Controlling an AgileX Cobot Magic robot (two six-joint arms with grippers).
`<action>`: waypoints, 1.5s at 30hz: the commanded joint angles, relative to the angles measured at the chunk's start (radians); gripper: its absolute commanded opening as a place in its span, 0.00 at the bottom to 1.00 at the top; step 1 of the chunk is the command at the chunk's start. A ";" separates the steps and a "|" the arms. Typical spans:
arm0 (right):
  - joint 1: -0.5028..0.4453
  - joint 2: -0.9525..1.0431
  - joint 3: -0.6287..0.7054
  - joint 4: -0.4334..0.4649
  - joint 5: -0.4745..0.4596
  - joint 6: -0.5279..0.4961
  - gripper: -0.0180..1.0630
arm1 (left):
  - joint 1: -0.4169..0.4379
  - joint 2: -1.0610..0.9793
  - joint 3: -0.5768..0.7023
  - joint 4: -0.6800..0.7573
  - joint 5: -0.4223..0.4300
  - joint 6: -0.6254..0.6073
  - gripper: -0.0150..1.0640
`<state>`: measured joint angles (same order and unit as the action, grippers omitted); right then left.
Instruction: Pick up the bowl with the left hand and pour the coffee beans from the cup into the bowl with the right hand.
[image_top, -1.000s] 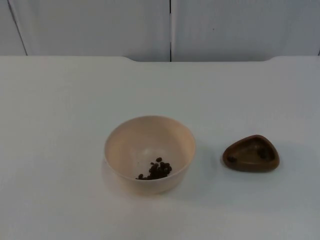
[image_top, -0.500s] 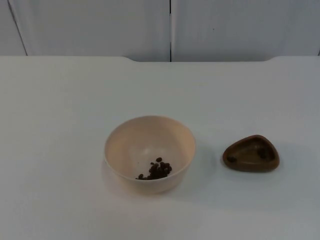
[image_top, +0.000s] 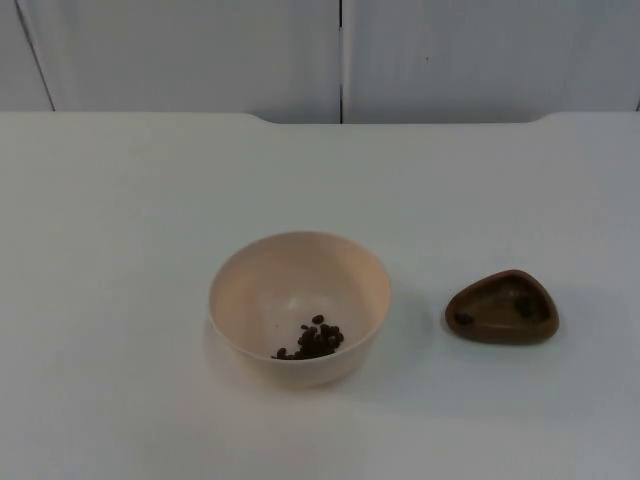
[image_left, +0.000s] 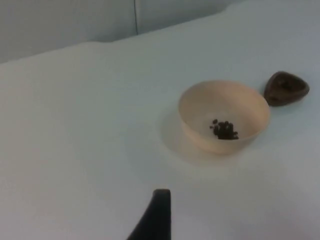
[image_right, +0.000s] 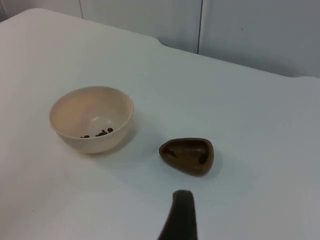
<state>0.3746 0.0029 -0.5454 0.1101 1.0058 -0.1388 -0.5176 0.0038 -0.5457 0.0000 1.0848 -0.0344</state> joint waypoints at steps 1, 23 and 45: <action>-0.002 -0.003 0.005 -0.003 0.027 -0.011 0.63 | 0.000 -0.004 0.049 -0.011 0.005 -0.008 0.81; -0.002 -0.003 0.029 -0.034 0.077 -0.008 0.63 | 0.000 -0.004 0.049 0.000 -0.011 -0.023 0.81; -0.002 -0.003 0.029 -0.096 0.074 0.087 0.76 | 0.000 -0.004 0.049 -0.010 -0.011 -0.023 0.82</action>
<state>0.3746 0.0029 -0.5166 0.0290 1.0828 -0.0686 -0.5176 0.0038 -0.5006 0.0000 1.0864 -0.0589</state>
